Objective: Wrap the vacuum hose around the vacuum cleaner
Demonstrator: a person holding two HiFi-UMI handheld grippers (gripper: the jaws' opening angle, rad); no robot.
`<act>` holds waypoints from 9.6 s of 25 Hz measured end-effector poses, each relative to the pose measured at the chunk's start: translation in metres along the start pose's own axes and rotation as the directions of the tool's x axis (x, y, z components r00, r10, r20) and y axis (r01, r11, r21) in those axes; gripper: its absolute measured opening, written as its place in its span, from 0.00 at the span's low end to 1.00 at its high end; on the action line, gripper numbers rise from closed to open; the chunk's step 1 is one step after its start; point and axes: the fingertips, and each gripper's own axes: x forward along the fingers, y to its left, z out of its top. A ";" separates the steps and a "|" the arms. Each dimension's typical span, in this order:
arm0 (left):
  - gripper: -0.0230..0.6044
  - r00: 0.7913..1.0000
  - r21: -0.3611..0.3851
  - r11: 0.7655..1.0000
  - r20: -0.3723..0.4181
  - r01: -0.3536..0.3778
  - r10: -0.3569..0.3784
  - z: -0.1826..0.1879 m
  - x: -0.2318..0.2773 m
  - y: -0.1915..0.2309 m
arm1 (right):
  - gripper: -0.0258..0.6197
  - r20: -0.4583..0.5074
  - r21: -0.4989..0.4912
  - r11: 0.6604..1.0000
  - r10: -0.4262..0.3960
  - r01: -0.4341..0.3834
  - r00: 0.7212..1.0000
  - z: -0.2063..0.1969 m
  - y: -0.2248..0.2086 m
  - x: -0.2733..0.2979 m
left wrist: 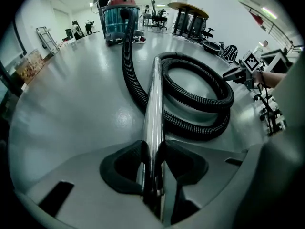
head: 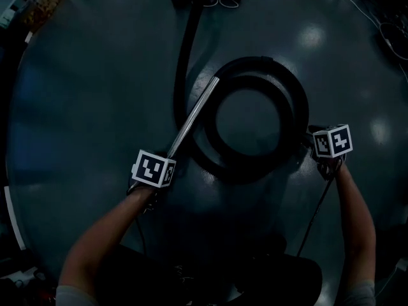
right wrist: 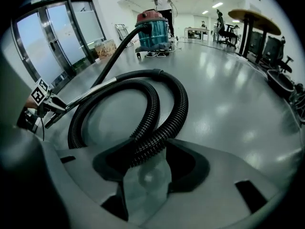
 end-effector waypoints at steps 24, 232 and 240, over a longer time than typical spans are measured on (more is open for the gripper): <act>0.31 0.990 -0.087 0.994 0.127 0.068 -0.056 0.001 0.007 -0.072 | 0.37 0.177 -0.219 0.957 -0.152 0.190 0.972 0.164 -0.015 0.070; 0.31 0.969 0.393 0.896 0.042 0.209 -0.244 0.476 0.156 -0.143 | 0.30 -0.163 -0.947 0.271 0.054 -0.171 0.985 0.355 -0.226 0.131; 0.31 0.963 0.370 0.909 0.110 0.192 -0.248 0.499 0.122 -0.127 | 0.30 -0.087 -0.869 0.470 0.154 -0.151 0.984 0.364 -0.200 0.094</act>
